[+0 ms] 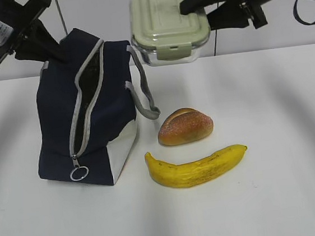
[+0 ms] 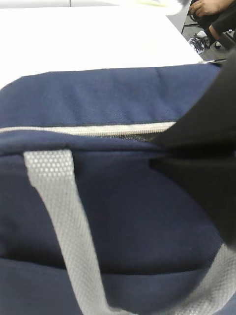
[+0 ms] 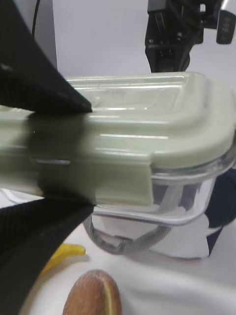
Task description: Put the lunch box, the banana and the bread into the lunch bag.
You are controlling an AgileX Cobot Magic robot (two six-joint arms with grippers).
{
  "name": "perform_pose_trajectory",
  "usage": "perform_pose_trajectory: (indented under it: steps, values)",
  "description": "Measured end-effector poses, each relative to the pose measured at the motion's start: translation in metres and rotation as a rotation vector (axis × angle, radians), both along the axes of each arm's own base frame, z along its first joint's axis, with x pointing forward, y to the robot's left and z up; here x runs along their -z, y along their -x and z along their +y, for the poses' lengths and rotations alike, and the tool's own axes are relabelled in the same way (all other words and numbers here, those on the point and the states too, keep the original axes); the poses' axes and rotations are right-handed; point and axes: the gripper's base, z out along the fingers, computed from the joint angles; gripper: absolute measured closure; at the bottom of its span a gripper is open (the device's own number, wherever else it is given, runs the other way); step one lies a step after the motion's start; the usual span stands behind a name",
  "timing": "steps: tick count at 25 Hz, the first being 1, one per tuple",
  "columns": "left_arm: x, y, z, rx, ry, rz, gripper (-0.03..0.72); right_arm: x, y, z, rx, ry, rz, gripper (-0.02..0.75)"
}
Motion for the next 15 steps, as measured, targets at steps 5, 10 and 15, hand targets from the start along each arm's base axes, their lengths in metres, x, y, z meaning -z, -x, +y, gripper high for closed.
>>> perform_pose_trajectory:
  steps: [5, 10, 15]
  values:
    - [-0.001, 0.000, -0.001, -0.002, 0.021, 0.002, 0.691, -0.023, 0.001, 0.022, -0.044, -0.032, -0.046, 0.374]
    - [-0.002, 0.000, -0.002, -0.003, 0.030, 0.002, 0.691, -0.026, 0.003, 0.033, -0.067, -0.037, -0.045, 0.374]
    - [-0.002, 0.000, -0.002, -0.004, 0.038, 0.003, 0.691, -0.022, 0.004, 0.042, -0.077, -0.046, -0.001, 0.374]
